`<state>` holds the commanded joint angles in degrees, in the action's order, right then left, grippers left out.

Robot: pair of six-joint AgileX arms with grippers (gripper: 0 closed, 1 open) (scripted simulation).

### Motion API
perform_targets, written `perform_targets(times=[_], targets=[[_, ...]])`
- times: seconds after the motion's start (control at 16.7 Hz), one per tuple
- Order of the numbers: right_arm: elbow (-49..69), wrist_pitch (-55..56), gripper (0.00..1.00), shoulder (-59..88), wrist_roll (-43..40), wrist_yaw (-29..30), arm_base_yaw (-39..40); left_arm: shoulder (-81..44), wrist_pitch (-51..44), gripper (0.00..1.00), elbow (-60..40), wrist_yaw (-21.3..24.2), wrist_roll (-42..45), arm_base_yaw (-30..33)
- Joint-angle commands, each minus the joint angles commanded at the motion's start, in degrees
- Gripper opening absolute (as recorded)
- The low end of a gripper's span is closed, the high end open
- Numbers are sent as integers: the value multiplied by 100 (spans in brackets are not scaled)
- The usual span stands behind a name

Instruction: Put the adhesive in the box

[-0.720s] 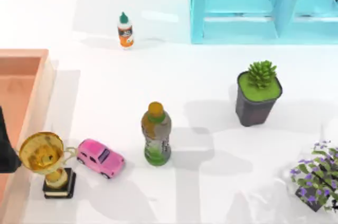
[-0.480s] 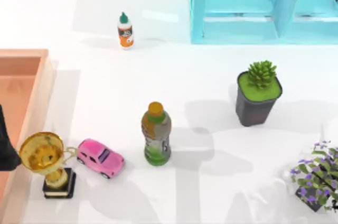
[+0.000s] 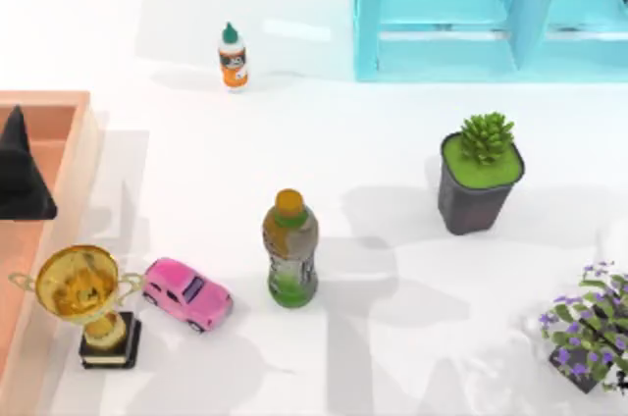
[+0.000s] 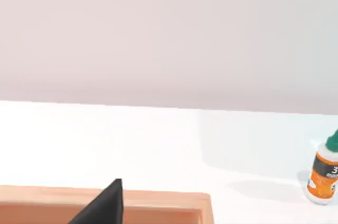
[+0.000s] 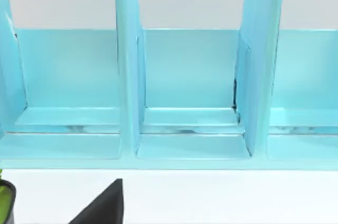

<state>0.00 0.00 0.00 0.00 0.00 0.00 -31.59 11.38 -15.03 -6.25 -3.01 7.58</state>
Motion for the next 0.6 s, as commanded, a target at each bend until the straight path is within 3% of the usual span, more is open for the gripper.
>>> perform_targets(times=[0.6], targets=[[0, 0, 100, 0, 0, 0, 0, -5729, 1912, 100, -2529, -1050, -506, 1272]])
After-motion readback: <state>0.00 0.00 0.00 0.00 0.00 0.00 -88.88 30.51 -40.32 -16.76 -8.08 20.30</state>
